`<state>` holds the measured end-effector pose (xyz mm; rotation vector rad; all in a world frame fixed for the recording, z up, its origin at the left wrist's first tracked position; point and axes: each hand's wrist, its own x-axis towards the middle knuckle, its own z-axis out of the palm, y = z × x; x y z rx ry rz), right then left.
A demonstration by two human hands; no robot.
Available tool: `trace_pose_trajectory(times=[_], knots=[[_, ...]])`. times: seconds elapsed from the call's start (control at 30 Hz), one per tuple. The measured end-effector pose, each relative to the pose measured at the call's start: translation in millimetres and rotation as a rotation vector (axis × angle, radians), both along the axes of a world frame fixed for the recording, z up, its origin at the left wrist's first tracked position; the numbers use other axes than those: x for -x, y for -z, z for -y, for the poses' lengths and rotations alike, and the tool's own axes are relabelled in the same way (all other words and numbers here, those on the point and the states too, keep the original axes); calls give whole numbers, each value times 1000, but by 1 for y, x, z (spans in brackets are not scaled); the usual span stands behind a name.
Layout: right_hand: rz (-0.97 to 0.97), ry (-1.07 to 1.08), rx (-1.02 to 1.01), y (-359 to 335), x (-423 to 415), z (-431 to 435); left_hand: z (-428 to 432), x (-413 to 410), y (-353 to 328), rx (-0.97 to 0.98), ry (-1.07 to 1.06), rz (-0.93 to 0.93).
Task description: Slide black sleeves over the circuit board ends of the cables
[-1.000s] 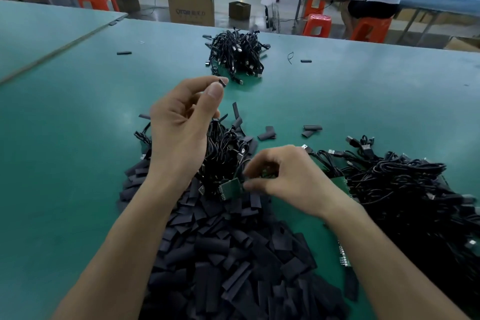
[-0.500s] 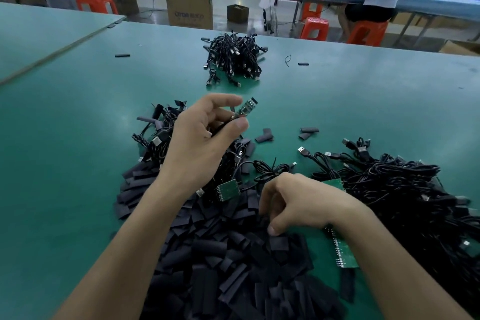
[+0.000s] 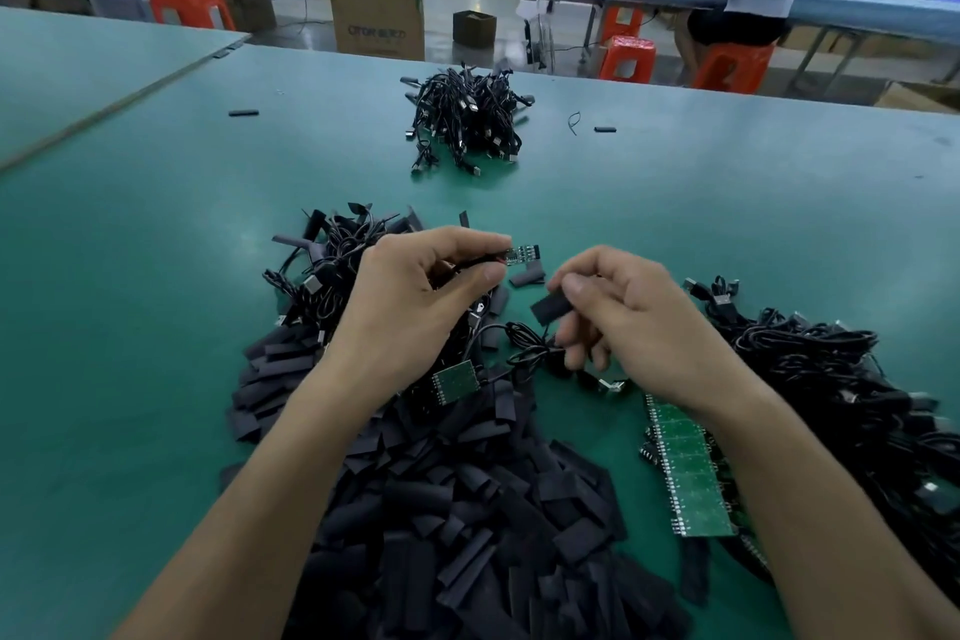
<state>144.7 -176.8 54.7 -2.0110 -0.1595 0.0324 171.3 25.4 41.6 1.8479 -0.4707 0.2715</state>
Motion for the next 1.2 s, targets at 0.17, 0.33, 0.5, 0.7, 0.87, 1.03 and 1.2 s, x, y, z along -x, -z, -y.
trace_pose_trajectory(times=[0.17, 0.33, 0.5, 0.7, 0.87, 1.03, 1.2], knots=[[117, 73, -178, 3, 1, -1, 1, 0, 1, -8, -5, -7], [241, 135, -248, 4, 0, -4, 1, 0, 1, -12, -20, -27], [323, 140, -196, 7, -2, -6, 1, -1, 1, -24, -28, -28], [400, 160, -198, 10, -3, -8, 1, -1, 2, -19, -24, -47], [425, 185, -212, 10, -4, -10, 2, -1, 1, -15, -13, -50], [446, 185, -176, 10, -3, -11, 1, -1, 1, 0, -13, -50], [451, 183, -171, 11, -1, -11, 2, -1, 1, 2, 2, -46]])
